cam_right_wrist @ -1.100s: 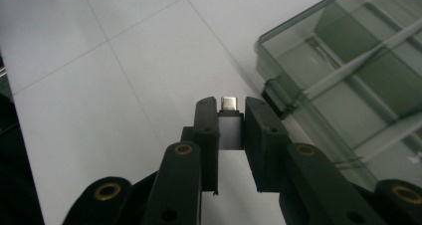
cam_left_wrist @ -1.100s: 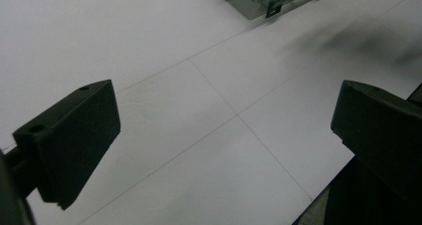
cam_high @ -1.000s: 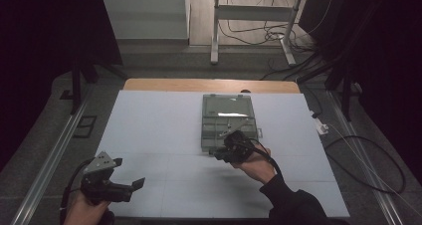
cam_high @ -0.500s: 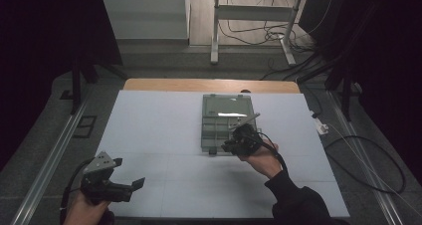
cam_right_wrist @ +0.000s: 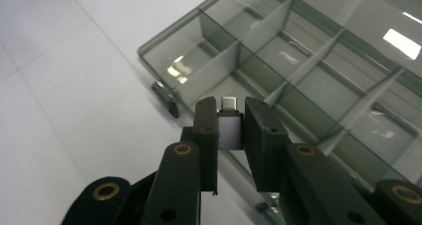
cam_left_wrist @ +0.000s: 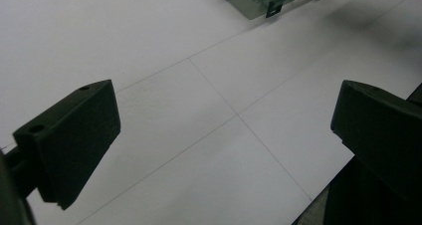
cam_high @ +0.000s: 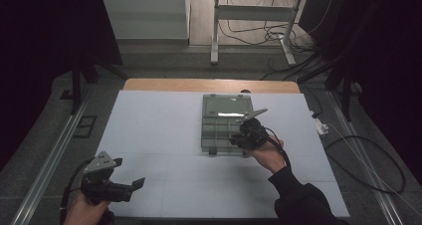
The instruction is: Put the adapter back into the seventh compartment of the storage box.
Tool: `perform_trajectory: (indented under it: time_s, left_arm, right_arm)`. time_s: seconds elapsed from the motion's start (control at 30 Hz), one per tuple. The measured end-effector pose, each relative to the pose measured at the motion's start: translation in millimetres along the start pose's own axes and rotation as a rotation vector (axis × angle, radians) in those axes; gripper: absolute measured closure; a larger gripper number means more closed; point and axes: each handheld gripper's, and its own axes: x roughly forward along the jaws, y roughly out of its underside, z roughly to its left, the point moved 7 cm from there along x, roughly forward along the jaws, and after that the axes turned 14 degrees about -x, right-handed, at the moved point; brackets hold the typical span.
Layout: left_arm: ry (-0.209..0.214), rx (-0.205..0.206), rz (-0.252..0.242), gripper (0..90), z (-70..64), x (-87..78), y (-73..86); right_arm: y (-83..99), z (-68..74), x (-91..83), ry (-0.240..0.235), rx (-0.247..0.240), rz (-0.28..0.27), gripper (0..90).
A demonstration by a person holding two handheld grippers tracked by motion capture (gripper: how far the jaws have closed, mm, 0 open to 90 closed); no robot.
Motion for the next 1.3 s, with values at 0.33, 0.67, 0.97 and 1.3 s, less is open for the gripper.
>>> perform_trajectory:
  time_s: [0.33,0.67,0.97,1.3]
  left_arm:
    - [0.001,-0.003,0.000,0.0,0.3,0.1,-0.1]
    - [0.003,-0.003,0.002,0.0,0.4,0.3,-0.1]
    - [0.004,-0.003,0.003,0.0,0.4,0.4,-0.1]
    - [0.006,-0.008,0.004,0.0,1.1,0.3,-0.3]
  right_arm:
    - [6.7,-12.5,6.4,0.044,0.017,0.021,75.3]
    - [13.5,-19.5,15.2,0.076,0.023,0.045,75.2]
    - [17.9,-20.1,25.9,0.090,0.016,0.071,75.0]
    - [22.5,-21.9,31.6,0.092,0.022,0.083,73.1]
